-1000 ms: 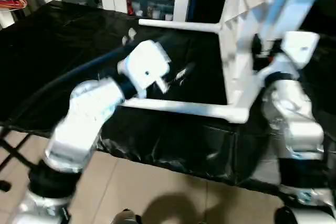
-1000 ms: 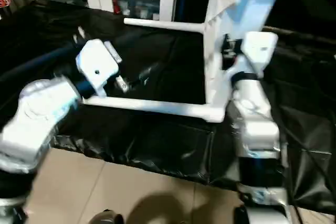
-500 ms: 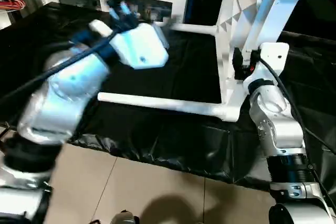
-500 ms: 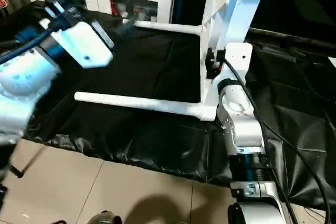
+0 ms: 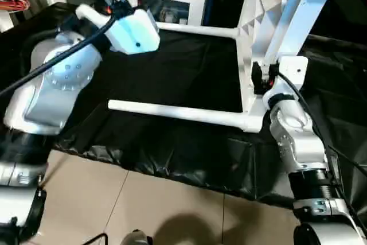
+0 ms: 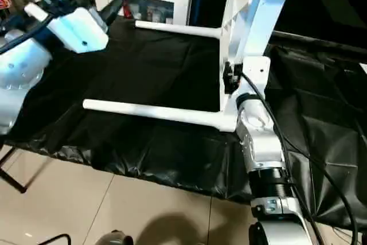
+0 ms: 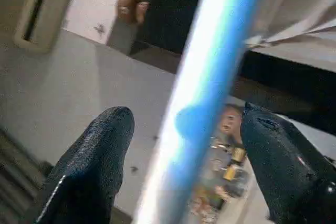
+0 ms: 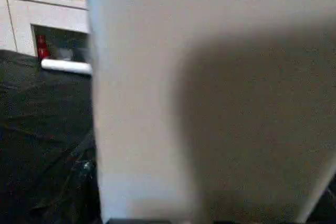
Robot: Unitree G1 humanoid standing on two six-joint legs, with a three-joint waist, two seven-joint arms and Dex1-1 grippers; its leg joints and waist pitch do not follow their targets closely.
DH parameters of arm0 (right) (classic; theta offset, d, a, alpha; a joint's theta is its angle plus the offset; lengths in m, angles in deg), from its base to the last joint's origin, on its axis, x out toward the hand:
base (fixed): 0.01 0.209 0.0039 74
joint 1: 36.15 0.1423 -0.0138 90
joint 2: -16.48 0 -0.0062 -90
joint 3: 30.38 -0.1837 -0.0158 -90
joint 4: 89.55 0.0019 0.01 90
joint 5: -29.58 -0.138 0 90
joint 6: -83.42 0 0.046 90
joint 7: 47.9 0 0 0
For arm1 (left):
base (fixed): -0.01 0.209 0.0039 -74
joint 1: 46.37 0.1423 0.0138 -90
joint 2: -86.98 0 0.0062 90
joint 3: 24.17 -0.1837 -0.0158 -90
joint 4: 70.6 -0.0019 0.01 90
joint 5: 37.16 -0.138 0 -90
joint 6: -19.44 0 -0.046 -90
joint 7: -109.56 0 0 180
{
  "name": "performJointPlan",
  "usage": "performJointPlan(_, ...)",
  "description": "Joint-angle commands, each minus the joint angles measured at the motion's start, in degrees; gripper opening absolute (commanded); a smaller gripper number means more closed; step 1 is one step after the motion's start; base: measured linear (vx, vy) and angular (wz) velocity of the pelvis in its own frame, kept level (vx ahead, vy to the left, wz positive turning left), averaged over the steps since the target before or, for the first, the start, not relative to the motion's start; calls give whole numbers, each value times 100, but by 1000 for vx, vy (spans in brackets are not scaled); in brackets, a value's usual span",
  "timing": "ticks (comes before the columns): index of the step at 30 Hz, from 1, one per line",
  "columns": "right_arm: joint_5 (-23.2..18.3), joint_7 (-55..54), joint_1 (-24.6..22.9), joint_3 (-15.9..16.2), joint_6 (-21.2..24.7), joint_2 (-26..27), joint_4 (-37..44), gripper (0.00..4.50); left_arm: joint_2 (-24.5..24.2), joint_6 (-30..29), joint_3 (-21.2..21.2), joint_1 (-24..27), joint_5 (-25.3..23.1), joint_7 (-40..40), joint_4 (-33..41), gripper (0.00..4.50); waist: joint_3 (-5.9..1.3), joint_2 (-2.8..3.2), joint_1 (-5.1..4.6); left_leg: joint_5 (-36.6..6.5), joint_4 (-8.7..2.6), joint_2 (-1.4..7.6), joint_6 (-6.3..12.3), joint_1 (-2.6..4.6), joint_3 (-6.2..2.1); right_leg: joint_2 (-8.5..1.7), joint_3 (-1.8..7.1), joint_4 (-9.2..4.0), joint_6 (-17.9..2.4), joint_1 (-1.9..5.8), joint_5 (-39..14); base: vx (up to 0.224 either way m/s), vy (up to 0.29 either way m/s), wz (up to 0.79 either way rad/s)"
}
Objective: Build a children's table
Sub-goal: Flip table
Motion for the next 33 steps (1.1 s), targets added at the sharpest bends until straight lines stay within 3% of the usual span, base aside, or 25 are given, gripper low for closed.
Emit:
performJointPlan(1,49,51,93,-44,-92,7,-136,304,-31,123,-106,-269,-180,-179,-458,370,-454,125,13,-1459,-420,369,-416,175,-263,-621,406,-436,-618,210,-1137,0,0,0)
performJointPlan(3,48,52,101,-43,-105,11,-150,304,-26,133,-112,-327,-206,-217,-549,370,-458,113,18,-1395,-427,389,-420,156,-282,-647,405,-410,-637,241,-1092,0,0,0)
performJointPlan(5,48,56,118,-39,-138,19,-185,304,4,180,-131,-494,-278,-324,-773,370,-466,155,24,-1366,-420,396,-427,167,-280,-648,404,-395,-684,222,-994,0,0,0)
performJointPlan(7,46,65,134,-38,-185,29,-227,304,52,246,-163,-692,-364,-437,-1056,370,-469,142,30,-1367,-418,389,-415,165,-276,-646,402,-406,-681,228,-976,0,0,0)
performJointPlan(8,44,69,142,-41,-216,37,-248,304,85,275,-198,-809,-421,-494,-1242,370,-470,170,35,-1365,-415,389,-416,167,-278,-643,401,-403,-688,222,-945,0,0,0)
performJointPlan(10,40,81,165,-49,-290,47,-291,304,125,324,-246,-926,-470,-540,-1466,370,-474,152,33,-1357,-416,389,-412,162,-281,-642,398,-397,-715,233,-827,0,0,0)
performJointPlan(11,37,89,179,-50,-334,55,-303,304,140,348,-261,-954,-467,-534,-1538,370,-474,152,38,-1359,-412,389,-407,159,-281,-653,399,-397,-724,235,-829,0,0,0)
performJointPlan(12,39,92,196,-48,-375,65,-315,304,148,384,-271,-978,-487,-571,-1621,370,-473,193,38,-1411,-414,394,-420,157,-287,-659,401,-410,-740,233,-846,0,0,0)
performJointPlan(15,41,106,215,-36,-409,72,-314,304,178,394,-238,-980,-427,-583,-1689,370,-487,196,47,-1307,-400,396,-380,147,-287,-665,400,-380,-816,256,-701,0,0,0)
performJointPlan(16,36,125,230,-31,-440,75,-321,276,190,407,-229,-983,-393,-583,-1730,342,-481,199,43,-1287,-403,398,-371,141,-287,-660,400,-376,-829,252,-680,0,0,0)
performJointPlan(24,-12,266,274,-23,-575,107,-373,213,229,525,-191,-1034,-306,-603,-2023,267,-475,182,41,-1306,-404,406,-347,153,-278,-668,404,-385,-847,244,-777,0,0,0)
performJointPlan(30,-16,323,320,-50,-656,64,-419,199,237,514,-146,-1039,-246,-557,-2073,213,-477,192,41,-1232,-398,403,-311,153,-271,-662,401,-376,-866,242,-691,0,0,0)
performJointPlan(33,4,338,346,-79,-699,26,-432,198,253,489,-131,-1044,-153,-507,-2086,208,-473,195,43,-1282,-398,402,-320,157,-270,-670,405,-389,-857,244,-780,0,0,0)
